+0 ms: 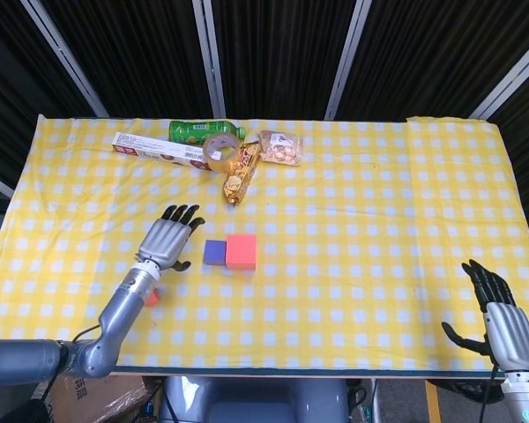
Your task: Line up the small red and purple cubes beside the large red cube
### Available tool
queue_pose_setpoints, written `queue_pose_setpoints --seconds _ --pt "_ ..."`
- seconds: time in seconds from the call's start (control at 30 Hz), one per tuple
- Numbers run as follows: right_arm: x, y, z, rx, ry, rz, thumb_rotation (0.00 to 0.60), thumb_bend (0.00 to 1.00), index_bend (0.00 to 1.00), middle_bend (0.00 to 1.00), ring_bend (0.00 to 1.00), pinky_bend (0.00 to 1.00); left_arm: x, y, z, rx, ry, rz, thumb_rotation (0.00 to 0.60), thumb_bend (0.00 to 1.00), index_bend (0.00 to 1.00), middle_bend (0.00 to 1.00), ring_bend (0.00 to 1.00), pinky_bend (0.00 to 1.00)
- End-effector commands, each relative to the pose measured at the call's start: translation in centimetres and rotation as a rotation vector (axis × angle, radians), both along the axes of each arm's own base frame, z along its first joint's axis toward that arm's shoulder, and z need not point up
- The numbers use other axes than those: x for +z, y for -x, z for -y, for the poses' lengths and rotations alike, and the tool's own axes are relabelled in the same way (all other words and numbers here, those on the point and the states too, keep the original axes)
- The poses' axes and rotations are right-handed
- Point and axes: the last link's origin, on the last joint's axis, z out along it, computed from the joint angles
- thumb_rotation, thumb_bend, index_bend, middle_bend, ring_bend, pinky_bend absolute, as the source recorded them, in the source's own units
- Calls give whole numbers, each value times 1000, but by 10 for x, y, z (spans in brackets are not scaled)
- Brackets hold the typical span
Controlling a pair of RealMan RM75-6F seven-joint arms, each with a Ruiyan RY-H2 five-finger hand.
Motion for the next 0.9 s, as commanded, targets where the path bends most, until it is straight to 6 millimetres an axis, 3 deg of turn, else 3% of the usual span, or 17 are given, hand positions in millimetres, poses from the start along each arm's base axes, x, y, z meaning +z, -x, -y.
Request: queue_pose_setpoints --seconds 0.03,0.4,0.73,0.9 --pt "0 0 0 2 3 -4 600 308 0 0 0 0 30 48 36 -184 36 -94 600 246 186 0 0 0" --pt "0 0 0 2 13 -16 600 307 0 0 0 0 55 93 57 -392 235 -191 600 246 216 0 0 0" --pt "-1 -1 0 3 13 -19 600 308 0 0 0 0 72 127 66 -441 282 -292 600 246 243 0 0 0" --pt "-1 -1 0 5 10 -21 600 308 0 0 0 0 72 135 65 -426 273 -282 600 246 244 0 0 0"
